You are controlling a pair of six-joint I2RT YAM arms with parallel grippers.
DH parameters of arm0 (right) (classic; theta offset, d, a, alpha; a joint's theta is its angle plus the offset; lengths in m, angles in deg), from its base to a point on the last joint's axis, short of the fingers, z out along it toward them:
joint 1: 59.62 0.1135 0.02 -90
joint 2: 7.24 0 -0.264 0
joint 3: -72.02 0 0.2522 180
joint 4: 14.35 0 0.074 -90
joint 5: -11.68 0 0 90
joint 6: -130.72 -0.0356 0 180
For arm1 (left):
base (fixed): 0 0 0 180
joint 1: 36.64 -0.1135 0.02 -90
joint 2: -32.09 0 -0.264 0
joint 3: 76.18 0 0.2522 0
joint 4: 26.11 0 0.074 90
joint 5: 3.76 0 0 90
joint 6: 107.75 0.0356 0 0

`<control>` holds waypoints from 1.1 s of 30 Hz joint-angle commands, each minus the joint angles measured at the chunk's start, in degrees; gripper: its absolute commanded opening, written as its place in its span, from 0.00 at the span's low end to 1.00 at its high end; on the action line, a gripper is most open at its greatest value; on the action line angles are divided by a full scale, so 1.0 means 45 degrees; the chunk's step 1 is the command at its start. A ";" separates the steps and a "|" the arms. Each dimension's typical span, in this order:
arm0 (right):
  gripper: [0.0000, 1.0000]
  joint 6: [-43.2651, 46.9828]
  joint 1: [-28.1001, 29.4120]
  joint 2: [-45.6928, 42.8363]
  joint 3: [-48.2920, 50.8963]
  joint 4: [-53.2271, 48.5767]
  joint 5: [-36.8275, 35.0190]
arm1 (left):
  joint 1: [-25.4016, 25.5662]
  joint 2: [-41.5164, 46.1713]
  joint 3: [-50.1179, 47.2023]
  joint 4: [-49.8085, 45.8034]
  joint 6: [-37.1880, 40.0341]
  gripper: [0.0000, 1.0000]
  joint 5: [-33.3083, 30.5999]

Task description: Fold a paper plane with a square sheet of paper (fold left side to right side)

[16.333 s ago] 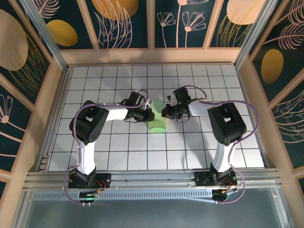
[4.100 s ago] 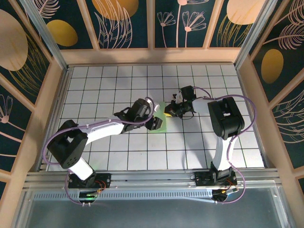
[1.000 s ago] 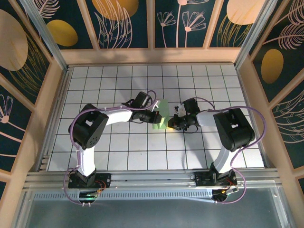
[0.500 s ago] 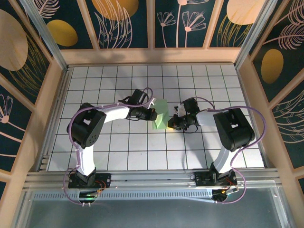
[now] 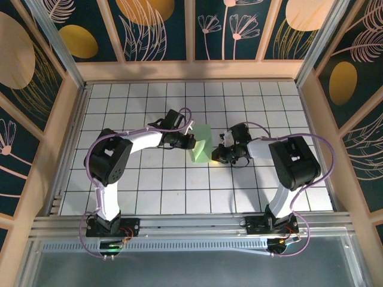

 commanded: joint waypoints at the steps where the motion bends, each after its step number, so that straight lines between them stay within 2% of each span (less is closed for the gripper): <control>1: 0.00 0.0300 0.0024 0.0486 -0.0034 -0.0869 -0.1018 | -0.0119 -0.0347 0.0322 -0.0436 0.0332 0.00 -0.0182; 33: 0.00 0.0262 0.0020 0.0595 0.0098 -0.0726 -0.1017 | -0.0140 -0.0971 0.0508 0.0129 0.0324 0.00 -0.0007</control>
